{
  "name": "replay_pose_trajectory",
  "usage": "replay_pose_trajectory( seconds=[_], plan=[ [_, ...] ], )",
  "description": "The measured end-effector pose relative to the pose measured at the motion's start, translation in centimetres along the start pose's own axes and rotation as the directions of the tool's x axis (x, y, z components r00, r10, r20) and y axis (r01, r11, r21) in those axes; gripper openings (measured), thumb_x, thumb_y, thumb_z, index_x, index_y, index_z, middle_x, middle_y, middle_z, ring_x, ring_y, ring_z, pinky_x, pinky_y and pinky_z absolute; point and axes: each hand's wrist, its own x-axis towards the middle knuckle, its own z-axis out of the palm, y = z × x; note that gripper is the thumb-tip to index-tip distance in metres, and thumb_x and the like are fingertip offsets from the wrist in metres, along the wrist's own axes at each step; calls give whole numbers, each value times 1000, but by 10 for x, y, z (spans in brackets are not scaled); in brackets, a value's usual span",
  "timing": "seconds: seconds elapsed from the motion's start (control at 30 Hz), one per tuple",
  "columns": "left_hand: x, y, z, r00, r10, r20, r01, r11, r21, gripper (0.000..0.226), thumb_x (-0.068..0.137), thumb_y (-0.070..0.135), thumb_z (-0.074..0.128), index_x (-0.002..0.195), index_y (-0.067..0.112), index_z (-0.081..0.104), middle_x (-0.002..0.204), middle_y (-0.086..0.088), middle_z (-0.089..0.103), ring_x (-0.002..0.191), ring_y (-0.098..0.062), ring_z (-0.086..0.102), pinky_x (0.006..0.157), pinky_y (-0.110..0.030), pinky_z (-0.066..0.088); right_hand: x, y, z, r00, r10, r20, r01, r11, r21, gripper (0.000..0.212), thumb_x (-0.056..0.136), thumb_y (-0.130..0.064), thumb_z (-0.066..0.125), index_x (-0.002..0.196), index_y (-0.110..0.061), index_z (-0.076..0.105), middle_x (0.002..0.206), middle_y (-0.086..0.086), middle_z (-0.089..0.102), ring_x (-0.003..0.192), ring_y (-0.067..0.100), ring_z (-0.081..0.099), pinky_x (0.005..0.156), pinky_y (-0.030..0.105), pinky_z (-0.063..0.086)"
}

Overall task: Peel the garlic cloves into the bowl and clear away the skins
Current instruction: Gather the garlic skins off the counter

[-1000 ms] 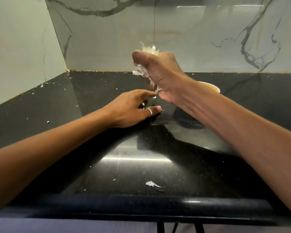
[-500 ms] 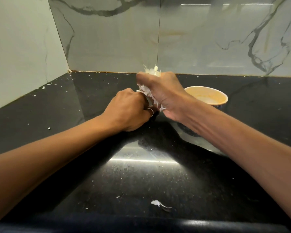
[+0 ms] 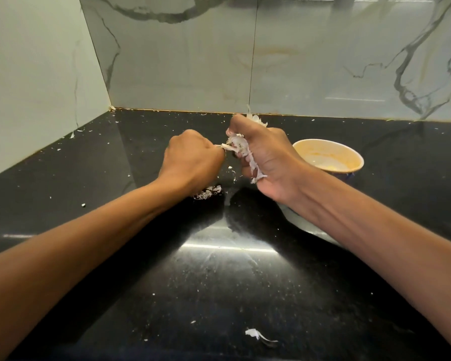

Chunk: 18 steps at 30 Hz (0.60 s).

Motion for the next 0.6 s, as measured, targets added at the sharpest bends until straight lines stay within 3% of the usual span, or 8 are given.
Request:
replay_pose_trajectory(
  seconds=[0.1, 0.23, 0.33, 0.47, 0.6],
  plan=[
    [6, -1, -4, 965, -263, -16, 246, 919, -308, 30, 82, 24, 66, 64, 1, 59, 53, -3, 45, 57, -26, 37, 53, -37, 32, -3, -2, 4, 997, 73, 5, -74, 992, 103, 24, 86, -16, 66, 67, -16, 52, 54, 0, 43, 37, 12, 34, 38, 17, 27],
    [4, 8, -8, 880, -439, 179, 427, 570, -702, 30, 86, 18, 61, 64, 20, 40, 47, 6, 23, 37, -13, 19, 42, -22, 17, -7, -2, 12, 987, 152, -58, -138, 971, 197, 25, 86, -17, 66, 65, -18, 52, 54, -1, 42, 36, 10, 33, 35, 18, 26],
    [0, 27, -11, 828, -484, 283, 488, 373, -789, 34, 90, 12, 57, 64, 22, 39, 47, 6, 18, 35, -11, 14, 40, -18, 12, -13, -5, 21, 967, 215, -136, -173, 948, 267, 22, 84, -18, 67, 69, -19, 51, 59, -1, 40, 43, 11, 31, 39, 22, 25],
    [-7, 64, -28, 757, -569, 322, 497, 181, -849, 36, 92, 11, 56, 61, 19, 39, 39, 7, 24, 29, -11, 21, 36, -14, 19, -31, -22, 40, 942, 240, -234, -150, 926, 346, 20, 79, -18, 69, 65, -19, 54, 62, 2, 44, 51, 16, 38, 47, 24, 29],
    [-16, 97, -49, 706, -642, 299, 465, 102, -879, 39, 92, 12, 59, 61, 18, 36, 47, 4, 28, 35, -12, 27, 38, -18, 25, -52, -50, 56, 912, 221, -345, -94, 932, 350, 19, 67, -23, 69, 55, -22, 54, 64, 2, 45, 66, 22, 41, 58, 35, 33]
  ],
)
